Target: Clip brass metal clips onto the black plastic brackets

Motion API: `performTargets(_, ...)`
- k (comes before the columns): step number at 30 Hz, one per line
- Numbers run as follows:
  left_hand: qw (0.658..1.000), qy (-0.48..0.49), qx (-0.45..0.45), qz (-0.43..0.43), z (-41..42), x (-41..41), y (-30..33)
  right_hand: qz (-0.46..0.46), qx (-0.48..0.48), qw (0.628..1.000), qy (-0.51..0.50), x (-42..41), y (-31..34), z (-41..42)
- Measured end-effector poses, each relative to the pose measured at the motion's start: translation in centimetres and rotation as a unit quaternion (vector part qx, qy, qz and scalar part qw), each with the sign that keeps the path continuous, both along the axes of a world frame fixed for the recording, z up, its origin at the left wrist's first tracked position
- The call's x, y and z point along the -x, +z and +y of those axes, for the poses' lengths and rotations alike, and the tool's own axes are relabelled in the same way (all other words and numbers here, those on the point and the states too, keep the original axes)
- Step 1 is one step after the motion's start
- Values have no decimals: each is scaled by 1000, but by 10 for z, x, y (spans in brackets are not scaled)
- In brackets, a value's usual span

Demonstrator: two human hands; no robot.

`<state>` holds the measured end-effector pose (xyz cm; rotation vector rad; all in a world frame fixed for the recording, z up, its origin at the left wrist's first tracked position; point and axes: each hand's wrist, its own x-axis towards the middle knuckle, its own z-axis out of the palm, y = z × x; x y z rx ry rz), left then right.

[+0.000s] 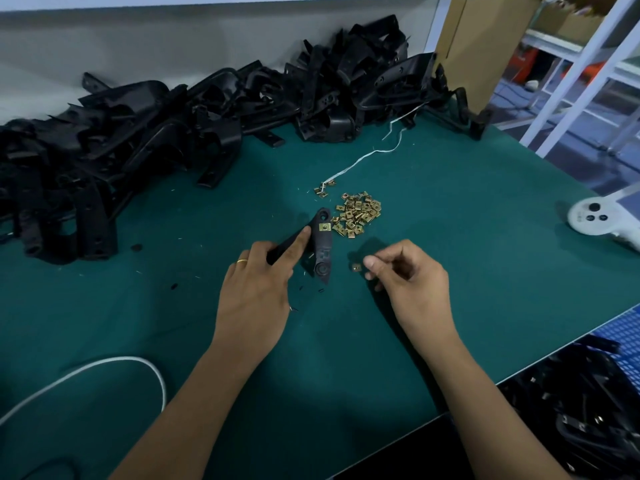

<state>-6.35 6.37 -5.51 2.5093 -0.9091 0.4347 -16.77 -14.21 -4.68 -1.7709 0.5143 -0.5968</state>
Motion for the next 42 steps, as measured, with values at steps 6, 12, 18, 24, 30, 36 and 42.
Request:
performTargets(6, 999, -23, -21, -23, -1, 3, 1, -103, -130, 986, 10, 10, 3, 21)
performTargets(12, 999, -47, 0, -4, 0, 8, 7, -123, -212, 968, 57, 19, 0, 42)
performTargets(18, 998, -65, -9, -10, 0, 10, 8, -115, -210, 968, 72, 18, -2, 39)
performTargets(24, 998, -68, -6, -15, -1, 9, 7, -123, -201, 969, 72, 19, -5, 37)
performTargets(30, 998, -65, 2, -6, -1, 9, 8, -121, -207, 968, 73, 19, -4, 38)
performTargets(36, 997, -72, -30, -26, -1, 10, 7, -90, -169, 980, 55, 18, -3, 43)
performTargets(42, 996, -65, -41, -43, -2, 11, 4, -76, -172, 981, 40, 17, -1, 45)
